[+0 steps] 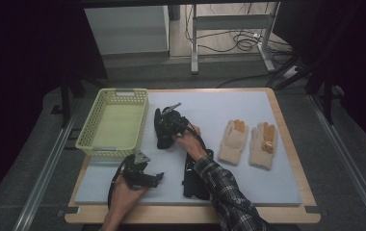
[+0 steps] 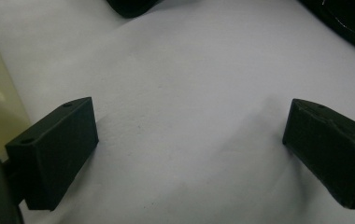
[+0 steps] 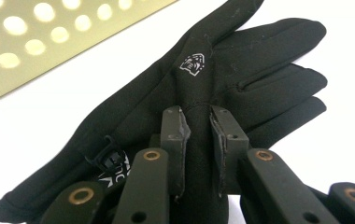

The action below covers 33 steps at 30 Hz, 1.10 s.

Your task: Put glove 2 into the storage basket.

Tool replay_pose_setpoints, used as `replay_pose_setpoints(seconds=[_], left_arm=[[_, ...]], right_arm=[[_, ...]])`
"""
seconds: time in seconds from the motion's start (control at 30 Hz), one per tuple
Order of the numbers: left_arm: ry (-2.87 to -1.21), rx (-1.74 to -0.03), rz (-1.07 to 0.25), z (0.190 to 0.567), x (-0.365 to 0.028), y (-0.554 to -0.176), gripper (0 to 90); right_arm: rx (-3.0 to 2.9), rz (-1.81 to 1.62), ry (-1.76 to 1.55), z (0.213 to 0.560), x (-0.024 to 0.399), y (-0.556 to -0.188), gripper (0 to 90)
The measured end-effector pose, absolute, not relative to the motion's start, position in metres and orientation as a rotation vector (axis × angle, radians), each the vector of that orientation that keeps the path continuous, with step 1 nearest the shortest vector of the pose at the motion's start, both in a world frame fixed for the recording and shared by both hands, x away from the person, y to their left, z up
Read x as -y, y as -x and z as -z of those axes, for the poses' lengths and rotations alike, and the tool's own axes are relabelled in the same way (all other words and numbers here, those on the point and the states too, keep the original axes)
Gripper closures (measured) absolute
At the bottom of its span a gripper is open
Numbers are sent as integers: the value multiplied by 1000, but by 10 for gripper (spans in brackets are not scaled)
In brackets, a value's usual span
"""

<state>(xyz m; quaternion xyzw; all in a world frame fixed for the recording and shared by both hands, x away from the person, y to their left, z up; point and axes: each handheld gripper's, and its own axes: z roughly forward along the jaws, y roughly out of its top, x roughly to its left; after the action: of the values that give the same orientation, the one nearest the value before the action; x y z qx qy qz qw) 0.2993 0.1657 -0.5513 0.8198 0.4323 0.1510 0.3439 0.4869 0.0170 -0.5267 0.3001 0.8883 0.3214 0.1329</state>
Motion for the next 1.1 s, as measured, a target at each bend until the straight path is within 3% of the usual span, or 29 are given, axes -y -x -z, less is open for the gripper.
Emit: replay_pose_setpoints(seconds=[0.3, 0.67, 1.1], left_arm=[[-2131, -1123, -393, 551, -166, -299, 33], [-2130, -1122, -394, 551, -166, -299, 34], [-2127, -1124, -395, 551, -166, -299, 34]], right_arm=[[-2554, -1052, -893, 500, 0, -474, 760], [-2529, -1171, -850, 456, 41, -424, 755], [-2494, -1188, -920, 448, 95, -366, 750]])
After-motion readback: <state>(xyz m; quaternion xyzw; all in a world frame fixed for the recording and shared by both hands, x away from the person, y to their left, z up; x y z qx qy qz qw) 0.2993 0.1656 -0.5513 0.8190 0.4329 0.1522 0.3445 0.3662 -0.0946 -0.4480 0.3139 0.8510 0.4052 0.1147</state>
